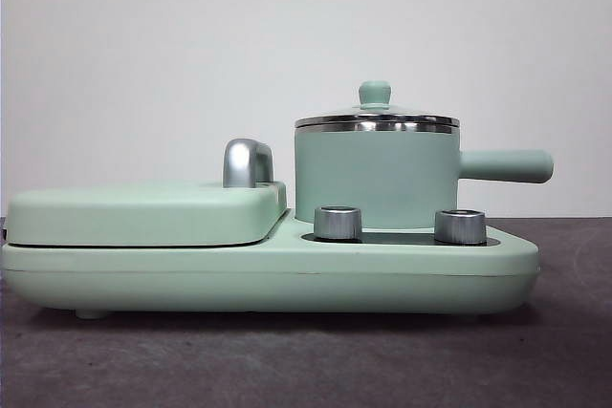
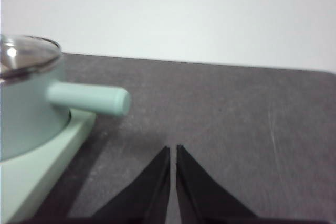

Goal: Put the buns in a small steamer

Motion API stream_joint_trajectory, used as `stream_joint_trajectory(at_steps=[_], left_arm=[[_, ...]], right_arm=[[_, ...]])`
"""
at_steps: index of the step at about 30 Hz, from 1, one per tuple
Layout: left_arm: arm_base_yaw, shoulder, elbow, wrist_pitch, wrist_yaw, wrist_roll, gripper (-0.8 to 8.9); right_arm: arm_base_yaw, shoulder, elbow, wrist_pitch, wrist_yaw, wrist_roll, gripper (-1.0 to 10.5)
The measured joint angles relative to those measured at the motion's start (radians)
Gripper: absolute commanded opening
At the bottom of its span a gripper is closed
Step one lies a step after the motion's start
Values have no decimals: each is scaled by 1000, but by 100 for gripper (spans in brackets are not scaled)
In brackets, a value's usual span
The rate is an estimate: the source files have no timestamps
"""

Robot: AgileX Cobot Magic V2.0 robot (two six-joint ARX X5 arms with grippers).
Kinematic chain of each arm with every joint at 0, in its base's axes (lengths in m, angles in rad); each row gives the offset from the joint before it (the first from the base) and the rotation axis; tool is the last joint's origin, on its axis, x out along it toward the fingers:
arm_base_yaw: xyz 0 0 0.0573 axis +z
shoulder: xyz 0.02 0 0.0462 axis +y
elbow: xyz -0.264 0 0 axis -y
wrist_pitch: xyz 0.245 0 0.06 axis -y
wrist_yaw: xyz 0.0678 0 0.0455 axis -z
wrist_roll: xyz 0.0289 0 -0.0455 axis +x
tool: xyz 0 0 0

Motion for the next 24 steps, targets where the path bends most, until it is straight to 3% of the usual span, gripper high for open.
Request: stream_joint_trajectory(at_steps=[24], left_arm=[[0,0,0,0,0,0,7]], right_arm=[[0,1,-4,-40,0,25,19]])
